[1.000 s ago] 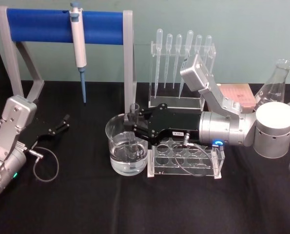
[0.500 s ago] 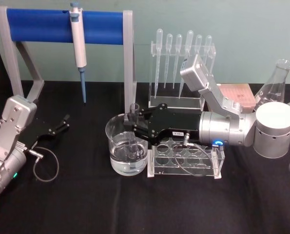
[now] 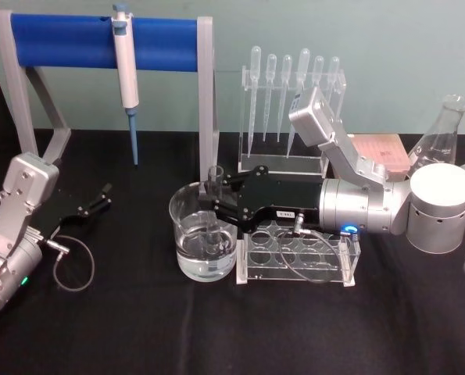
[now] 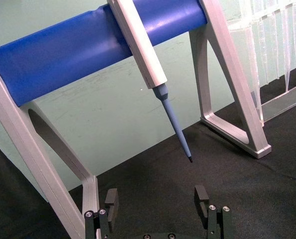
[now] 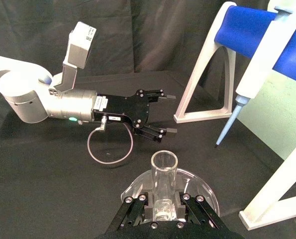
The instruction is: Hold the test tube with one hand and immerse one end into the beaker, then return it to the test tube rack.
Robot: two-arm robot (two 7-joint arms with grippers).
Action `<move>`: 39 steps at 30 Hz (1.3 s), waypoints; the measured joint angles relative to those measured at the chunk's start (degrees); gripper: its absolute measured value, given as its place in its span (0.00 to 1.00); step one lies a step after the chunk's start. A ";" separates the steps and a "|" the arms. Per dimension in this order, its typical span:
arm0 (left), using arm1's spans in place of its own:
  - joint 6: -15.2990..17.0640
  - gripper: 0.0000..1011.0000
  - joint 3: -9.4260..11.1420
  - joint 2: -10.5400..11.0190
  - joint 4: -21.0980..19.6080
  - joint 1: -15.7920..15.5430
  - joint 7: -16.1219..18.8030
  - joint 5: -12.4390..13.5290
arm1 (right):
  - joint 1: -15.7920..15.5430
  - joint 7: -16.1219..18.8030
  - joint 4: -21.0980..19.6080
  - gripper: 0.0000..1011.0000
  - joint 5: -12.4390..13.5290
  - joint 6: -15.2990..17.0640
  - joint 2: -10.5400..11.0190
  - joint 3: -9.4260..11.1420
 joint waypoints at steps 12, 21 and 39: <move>0.00 0.99 0.00 0.00 0.00 0.00 0.00 0.00 | 0.00 0.00 0.00 0.23 0.00 0.00 0.00 0.00; 0.00 0.99 0.00 0.00 0.00 0.00 0.00 0.00 | 0.09 0.22 -0.19 0.23 -0.09 -0.09 0.15 0.00; 0.00 0.99 0.00 0.00 0.00 0.00 0.00 0.00 | 2.33 2.15 -7.29 0.23 2.44 1.44 3.33 2.06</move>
